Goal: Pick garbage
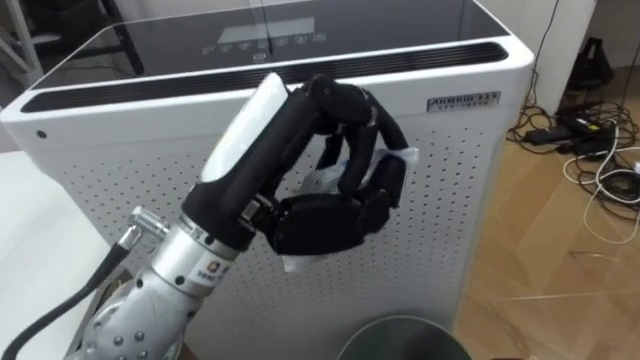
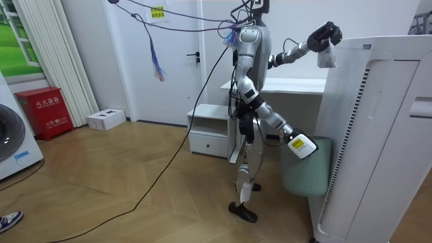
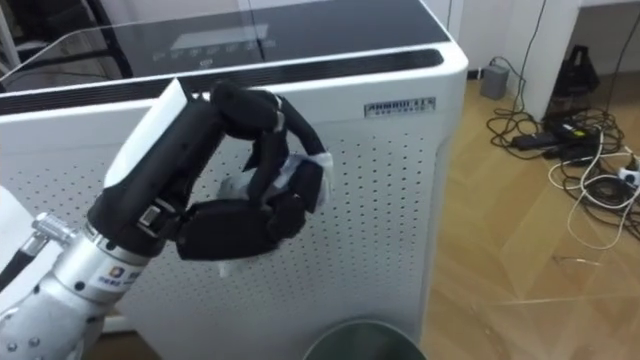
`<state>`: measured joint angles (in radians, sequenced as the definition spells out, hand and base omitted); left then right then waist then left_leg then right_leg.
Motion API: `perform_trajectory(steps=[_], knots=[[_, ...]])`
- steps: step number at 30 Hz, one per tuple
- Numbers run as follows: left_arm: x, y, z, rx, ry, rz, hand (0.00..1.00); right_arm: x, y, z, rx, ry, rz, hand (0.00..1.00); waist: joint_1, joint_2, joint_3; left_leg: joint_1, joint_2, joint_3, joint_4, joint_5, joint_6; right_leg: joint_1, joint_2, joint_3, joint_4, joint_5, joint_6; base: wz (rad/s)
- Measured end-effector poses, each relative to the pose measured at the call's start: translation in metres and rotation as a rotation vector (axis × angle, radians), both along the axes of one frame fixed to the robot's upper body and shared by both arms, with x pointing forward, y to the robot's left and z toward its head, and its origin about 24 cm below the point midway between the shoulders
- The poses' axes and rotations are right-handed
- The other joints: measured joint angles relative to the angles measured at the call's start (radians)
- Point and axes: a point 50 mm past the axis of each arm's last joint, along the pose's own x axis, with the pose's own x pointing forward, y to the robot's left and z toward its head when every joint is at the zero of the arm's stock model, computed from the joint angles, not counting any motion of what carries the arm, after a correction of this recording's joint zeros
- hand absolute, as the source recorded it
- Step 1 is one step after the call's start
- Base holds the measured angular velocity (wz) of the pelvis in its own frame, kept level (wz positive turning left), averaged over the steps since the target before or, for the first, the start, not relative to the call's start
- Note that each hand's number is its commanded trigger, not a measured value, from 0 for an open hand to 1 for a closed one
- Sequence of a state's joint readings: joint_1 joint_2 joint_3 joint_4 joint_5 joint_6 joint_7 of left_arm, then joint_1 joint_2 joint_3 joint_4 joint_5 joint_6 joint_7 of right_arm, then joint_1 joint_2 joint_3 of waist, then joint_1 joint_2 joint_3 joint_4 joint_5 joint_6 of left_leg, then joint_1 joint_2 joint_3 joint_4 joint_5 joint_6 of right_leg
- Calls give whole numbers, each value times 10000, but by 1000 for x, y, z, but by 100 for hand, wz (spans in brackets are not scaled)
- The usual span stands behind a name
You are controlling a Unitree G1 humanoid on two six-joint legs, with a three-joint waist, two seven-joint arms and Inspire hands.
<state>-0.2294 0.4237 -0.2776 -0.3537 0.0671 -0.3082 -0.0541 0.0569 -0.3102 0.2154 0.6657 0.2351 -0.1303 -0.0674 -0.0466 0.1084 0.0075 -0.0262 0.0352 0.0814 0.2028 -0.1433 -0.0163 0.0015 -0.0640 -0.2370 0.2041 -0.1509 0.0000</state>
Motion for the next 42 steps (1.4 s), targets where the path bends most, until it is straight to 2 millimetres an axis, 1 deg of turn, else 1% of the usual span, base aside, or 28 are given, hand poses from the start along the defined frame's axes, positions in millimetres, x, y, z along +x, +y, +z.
perform_trajectory(steps=[3, 12, 16, 18, 22, 24, 25, 27, 28, 29, 30, 33, 35, 38, 42], knots=[[0, 0, 0, 43, 11, -34, 100, 0, 0, 0, -5, 0, 0, 100, -1, 78, 17, -1, 0, 6, -15, 0, 0, 0, -5, -28, -5, -15, -3, 0], [0, -1, -1, 205, 64, -149, 100, 0, -3, 1, -138, 18, 23, 100, 4, 46, 44, 20, -51, 5, -66, 0, 0, 33, -59, -76, -18, -48, 27, 0], [-1, 1, -5, 225, 298, -195, 100, 0, 0, 0, -161, 68, 172, 100, -2, 49, 104, 21, -63, 6, -89, 1, 1, 10, -77, -70, -14, -61, 42, 0], [-2, 2, -10, 252, 572, -216, 100, -1, 1, -1, -167, 97, 230, 100, -2, 51, 105, 22, -72, 8, -91, 1, 1, 6, -81, -55, -15, -78, 53, 0], [-4, 5, -26, 381, 1325, -143, 100, 1, 1, 0, -225, 39, 187, 100, 0, 38, 114, 17, -86, 14, -159, 2, 3, -78, -82, 23, 8, -97, 61, -4], [-4, 5, -34, 490, 1694, -134, 100, 2, 1, 0, -232, 20, 185, 100, -24, 12, 132, 6, -92, 7, -163, 2, 3, -90, -80, 35, -2, -97, 61, -2], [-4, 4, -40, 555, 1949, -152, 100, 3, 2, 1, -223, -20, 214, 100, -55, -10, 146, -45, -96, 7, -163, 1, 3, -134, -83, 33, -1, -97, 62, 0], [-5, 3, -48, 652, 2323, -181, 100, 7, 2, 3, -214, -111, 266, 100, -125, -12, 147, -179, -100, 5, -157, 3, 5, -246, -84, 24, 2, -96, 63, 2], [-4, 3, -53, 753, 2592, -196, 100, 8, 3, 3, -202, -142, 292, 100, -129, -34, 159, -234, -99, 6, -157, 4, 7, -304, -80, 29, 5, -96, 62, 0], [-3, 2, -58, 865, 2842, -192, 100, 9, 3, 4, -210, -170, 344, 100, -119, -50, 152, -313, -99, 8, -153, 4, 8, -392, -79, 32, 15, -96, 62, 0], [-3, 3, -60, 905, 2937, -171, 100, 10, 4, 5, -200, -198, 380, 100, -121, -58, 158, -351, -98, 10, -156, 5, 9, -443, -79, 44, 20, -95, 61, -5], [2, 3, -78, 1070, 3727, -62, 100, 15, 7, 7, -176, -298, 562, 100, -145, -103, 169, -513, -99, 44, -156, 9, 15, -638, -83, 102, 57, -93, 59, -6], [6, -2, -106, 1204, 4884, 18, 100, 19, 14, 6, -156, -303, 867, 100, -218, -153, 188, -599, -100, 48, -155, 9, 15, -782, -98, 114, 158, -94, 62, 0], [6, -7, -129, 1467, 6020, 2, 100, 23, 23, 6, 16, -347, 1077, 100, -305, -200, 199, -797, -87, 59, -152, 9, 15, -1021, -90, 145, 221, -93, 61, -1], [6, -14, -137, 1260, 6368, -47, 100, 25, 28, 6, 200, -404, 1159, 100, -295, -253, 208, -884, -73, 174, -147, 9, 16, -1237, -106, 200, 401, -94, 62, -6]])
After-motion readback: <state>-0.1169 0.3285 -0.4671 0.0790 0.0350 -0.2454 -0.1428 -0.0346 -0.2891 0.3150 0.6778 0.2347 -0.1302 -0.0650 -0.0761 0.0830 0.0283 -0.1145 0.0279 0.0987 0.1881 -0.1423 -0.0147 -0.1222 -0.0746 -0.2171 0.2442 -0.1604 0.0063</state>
